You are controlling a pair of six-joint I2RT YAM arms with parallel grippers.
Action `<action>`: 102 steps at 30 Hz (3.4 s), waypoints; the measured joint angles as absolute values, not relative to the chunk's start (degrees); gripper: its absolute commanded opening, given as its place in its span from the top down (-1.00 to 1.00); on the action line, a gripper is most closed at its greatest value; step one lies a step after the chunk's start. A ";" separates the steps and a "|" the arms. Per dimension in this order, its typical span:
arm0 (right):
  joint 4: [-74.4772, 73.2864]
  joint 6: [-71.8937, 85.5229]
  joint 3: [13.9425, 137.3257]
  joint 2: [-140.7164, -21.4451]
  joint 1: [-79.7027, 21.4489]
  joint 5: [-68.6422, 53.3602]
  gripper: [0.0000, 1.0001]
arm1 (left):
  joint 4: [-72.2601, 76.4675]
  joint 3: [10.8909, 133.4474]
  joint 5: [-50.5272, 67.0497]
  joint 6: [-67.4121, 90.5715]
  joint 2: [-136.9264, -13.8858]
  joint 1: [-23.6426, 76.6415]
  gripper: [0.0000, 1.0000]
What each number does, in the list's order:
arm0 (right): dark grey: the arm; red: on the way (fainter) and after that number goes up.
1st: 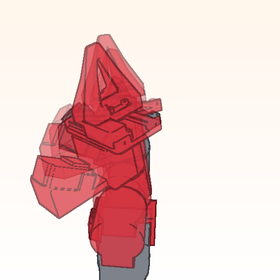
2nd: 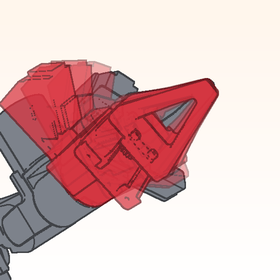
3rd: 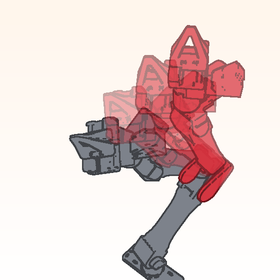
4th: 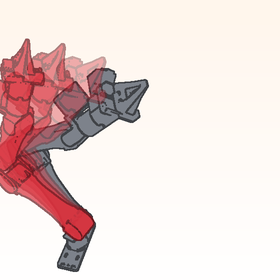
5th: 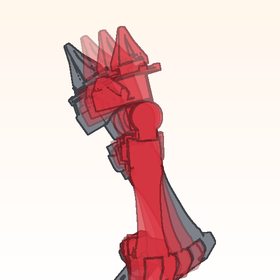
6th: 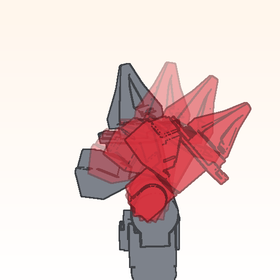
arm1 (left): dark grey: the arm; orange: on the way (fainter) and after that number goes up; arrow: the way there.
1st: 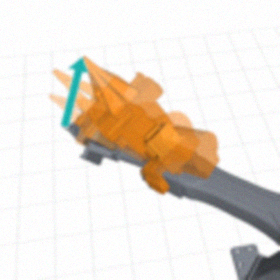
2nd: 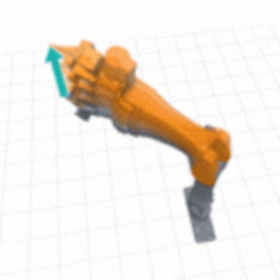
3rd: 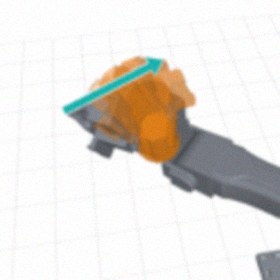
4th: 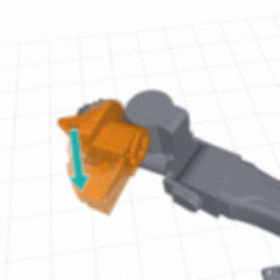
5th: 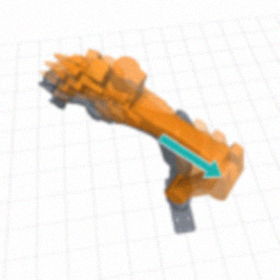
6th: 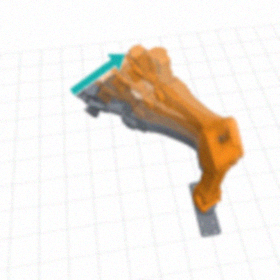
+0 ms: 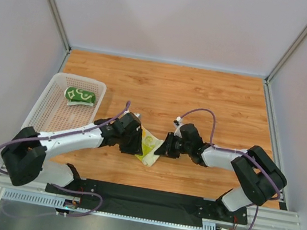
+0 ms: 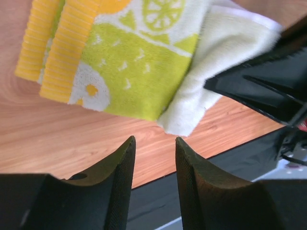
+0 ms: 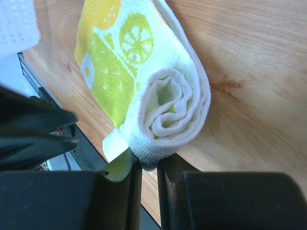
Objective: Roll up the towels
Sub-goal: Roll the towel
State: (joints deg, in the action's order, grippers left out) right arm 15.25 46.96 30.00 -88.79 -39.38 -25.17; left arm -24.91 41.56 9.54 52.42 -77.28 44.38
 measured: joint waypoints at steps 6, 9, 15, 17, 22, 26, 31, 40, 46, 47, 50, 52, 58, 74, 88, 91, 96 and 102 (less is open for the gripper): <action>9.96 46.61 33.08 -88.86 -40.77 -23.53 0.79 | -31.86 46.68 -8.08 47.37 -70.35 55.66 0.09; 8.47 46.59 34.20 -89.08 -41.21 -23.22 0.78 | -31.88 47.44 -13.23 44.82 -71.13 61.17 0.10; 6.63 46.46 35.14 -89.82 -41.58 -22.85 0.78 | -31.46 50.57 -21.06 41.32 -80.75 69.21 0.04; 6.26 46.46 35.22 -89.95 -41.58 -22.83 0.78 | -31.31 52.53 -22.79 40.49 -84.64 70.89 0.03; 6.04 46.41 35.33 -90.04 -41.60 -22.83 0.78 | -29.78 54.65 -24.84 39.00 -89.27 72.03 -0.04; 6.00 46.28 35.38 -90.32 -41.60 -22.85 0.78 | -29.56 55.40 -26.06 38.57 -91.29 72.03 -0.05; 5.76 46.19 35.83 -90.72 -41.60 -23.03 0.78 | -28.40 54.96 -26.11 38.63 -93.89 72.03 -0.04; 3.75 46.11 36.82 -91.22 -41.76 -23.18 0.75 | -25.08 53.34 -27.11 38.65 -96.16 74.72 -0.01; 2.31 45.52 37.45 -91.53 -41.71 -23.09 0.53 | -24.91 54.22 -30.65 39.86 -97.71 76.14 0.76; 2.13 45.36 37.52 -91.53 -41.71 -23.11 0.47 | -24.67 54.04 -30.98 40.12 -97.60 76.23 0.83; 0.84 44.80 37.67 -91.53 -41.71 -23.07 0.22 | -23.77 52.95 -31.81 40.58 -96.68 76.44 0.99; -0.12 44.42 37.80 -91.50 -41.69 -23.09 0.09 | -23.38 52.12 -31.81 40.56 -95.85 76.47 1.00; -4.51 42.00 39.64 -90.52 -40.42 -23.24 -0.06 | -20.05 46.98 -29.41 39.27 -90.91 76.12 1.00; -9.76 36.32 43.83 -93.17 -31.83 -24.62 -0.01 | -15.40 39.68 -22.06 38.63 -80.38 74.41 1.00; -13.47 34.09 38.76 -71.11 -27.24 -25.91 -0.04 | -0.36 26.48 -0.91 49.52 -68.12 58.98 1.00; -10.09 35.27 33.56 -68.03 -27.24 -29.50 -0.05 | 3.53 23.49 4.27 53.25 -68.20 55.33 1.00; -3.42 38.33 26.06 -67.42 -27.70 -34.74 -0.10 | 9.30 20.80 10.61 57.74 -69.28 51.92 1.00; 4.89 41.87 23.77 -70.32 -31.51 -36.77 -0.15 | 17.06 20.47 17.80 61.49 -74.43 48.07 1.00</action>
